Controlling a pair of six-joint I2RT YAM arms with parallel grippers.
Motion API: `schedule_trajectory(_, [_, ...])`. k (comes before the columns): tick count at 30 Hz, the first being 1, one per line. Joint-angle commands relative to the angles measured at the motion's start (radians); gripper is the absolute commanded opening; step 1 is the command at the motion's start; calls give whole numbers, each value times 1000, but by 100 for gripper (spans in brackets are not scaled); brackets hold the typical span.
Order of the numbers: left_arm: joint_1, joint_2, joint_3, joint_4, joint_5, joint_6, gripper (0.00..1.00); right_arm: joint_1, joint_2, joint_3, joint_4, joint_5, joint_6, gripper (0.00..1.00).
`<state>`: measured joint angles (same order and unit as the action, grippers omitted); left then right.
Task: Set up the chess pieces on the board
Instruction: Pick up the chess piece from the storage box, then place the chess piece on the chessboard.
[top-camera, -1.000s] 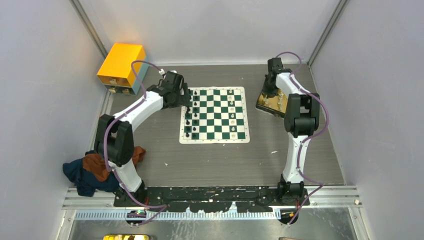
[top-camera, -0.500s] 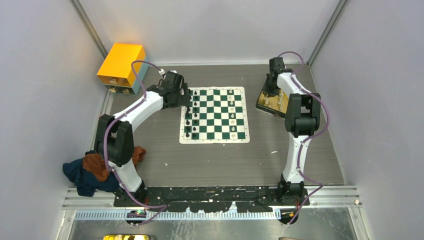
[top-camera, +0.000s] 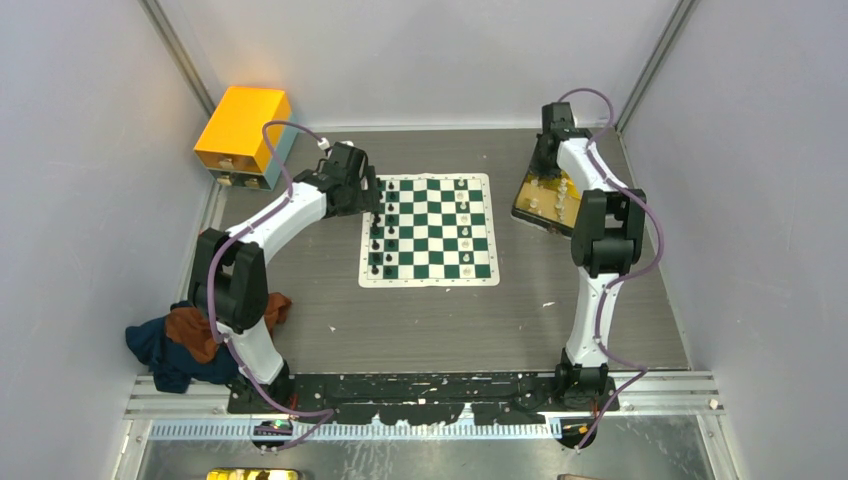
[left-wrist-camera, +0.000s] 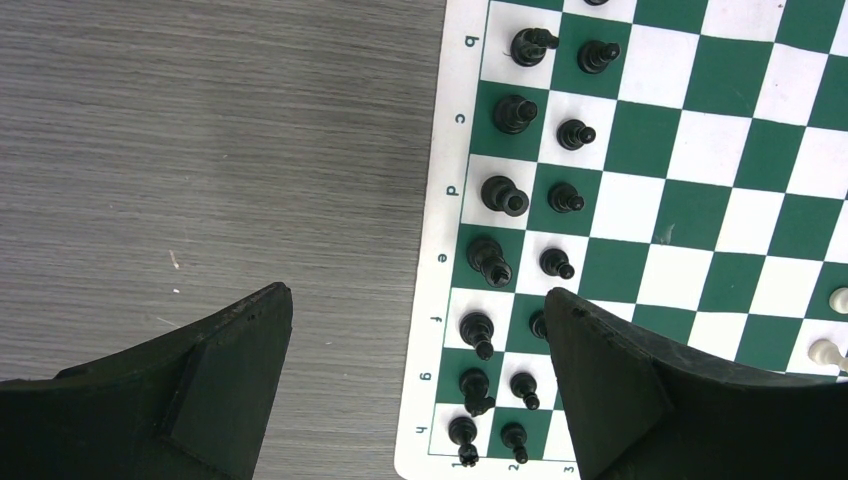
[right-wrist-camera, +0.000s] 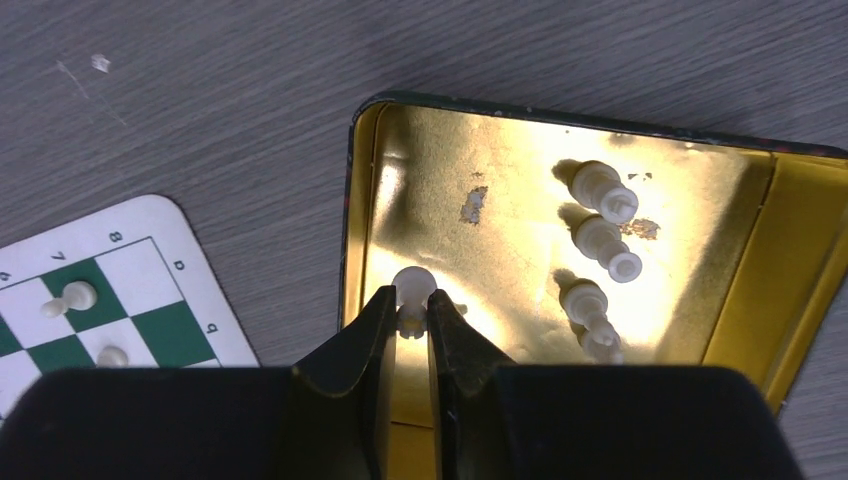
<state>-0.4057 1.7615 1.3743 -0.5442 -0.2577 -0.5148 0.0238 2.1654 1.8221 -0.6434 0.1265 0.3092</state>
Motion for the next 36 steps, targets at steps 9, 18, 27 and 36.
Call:
schedule_trajectory(9, [-2,-55,25,8,0,10,97,45,-108,159,-55,-2,-26,1])
schedule_trajectory(18, [-2,-70,6,32,3,9,97,135,16,329,-125,-15,-38,1])
schedule_trajectory(27, [-2,-85,-25,48,11,10,97,205,183,511,-194,-12,-23,1])
schedule_trajectory(36, [-2,-74,-33,61,30,5,97,245,269,577,-227,-19,-12,1])
